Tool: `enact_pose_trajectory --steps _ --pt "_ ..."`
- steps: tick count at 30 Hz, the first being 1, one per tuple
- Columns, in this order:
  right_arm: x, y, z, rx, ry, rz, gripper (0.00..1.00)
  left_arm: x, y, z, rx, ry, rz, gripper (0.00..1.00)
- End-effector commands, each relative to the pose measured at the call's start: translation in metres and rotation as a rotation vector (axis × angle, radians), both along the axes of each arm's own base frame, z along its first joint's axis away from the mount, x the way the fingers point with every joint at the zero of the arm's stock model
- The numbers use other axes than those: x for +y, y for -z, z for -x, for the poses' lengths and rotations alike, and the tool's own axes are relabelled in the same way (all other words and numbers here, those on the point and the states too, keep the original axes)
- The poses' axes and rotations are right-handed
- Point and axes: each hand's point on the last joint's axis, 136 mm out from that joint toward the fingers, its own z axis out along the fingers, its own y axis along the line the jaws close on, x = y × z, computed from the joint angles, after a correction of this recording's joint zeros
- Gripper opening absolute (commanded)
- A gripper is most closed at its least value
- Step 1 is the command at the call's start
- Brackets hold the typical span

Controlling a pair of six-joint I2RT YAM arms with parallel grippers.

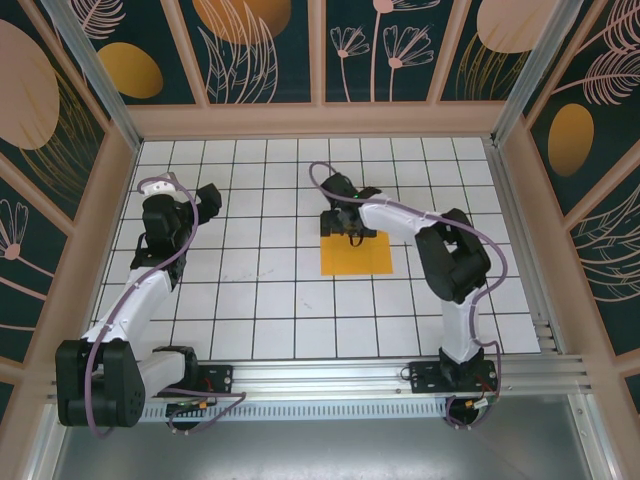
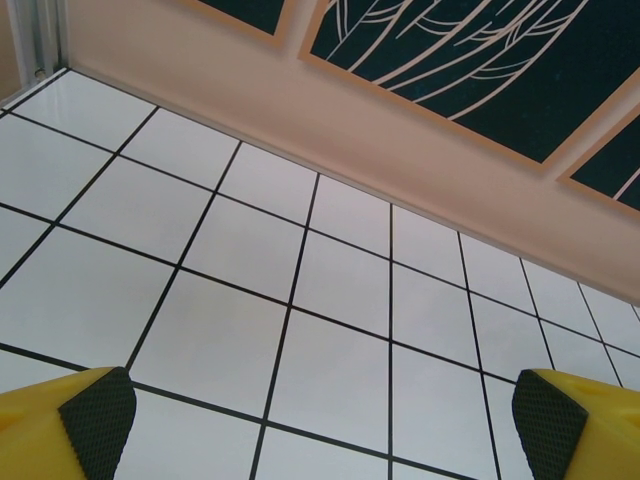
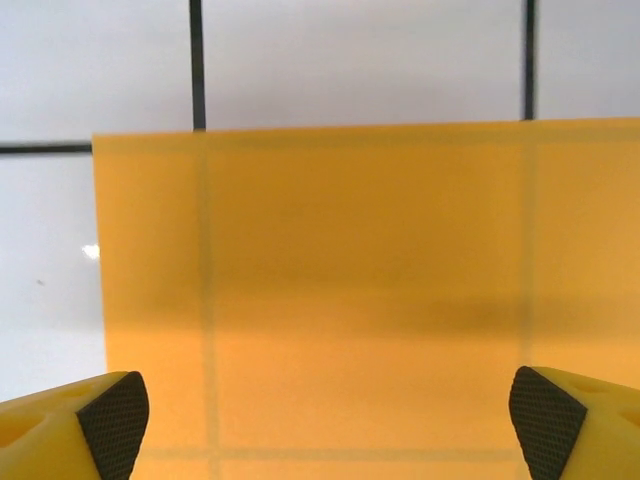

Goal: Fold a paper plane with a square sheet of paper (pick it up from the middle)

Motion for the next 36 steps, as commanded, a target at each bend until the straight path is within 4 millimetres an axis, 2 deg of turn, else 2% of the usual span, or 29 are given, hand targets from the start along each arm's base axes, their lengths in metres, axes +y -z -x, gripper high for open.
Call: enact_pose_trajectory --steps 1,18,29,36 --pt "-0.010 -0.007 0.008 0.075 0.041 -0.095 0.99 -0.004 -0.015 -0.006 -0.021 0.028 0.007 0.99" --pt "-0.007 0.025 0.006 0.134 0.010 -0.010 0.99 -0.004 -0.010 -0.008 -0.002 0.028 0.002 0.98" --pt "-0.012 0.058 0.023 0.212 -0.006 0.031 0.99 -0.005 -0.009 -0.008 0.000 0.032 0.003 0.98" --pt "-0.023 0.077 0.036 0.252 0.004 0.069 0.92 -0.007 -0.009 -0.009 0.001 0.044 0.009 0.99"
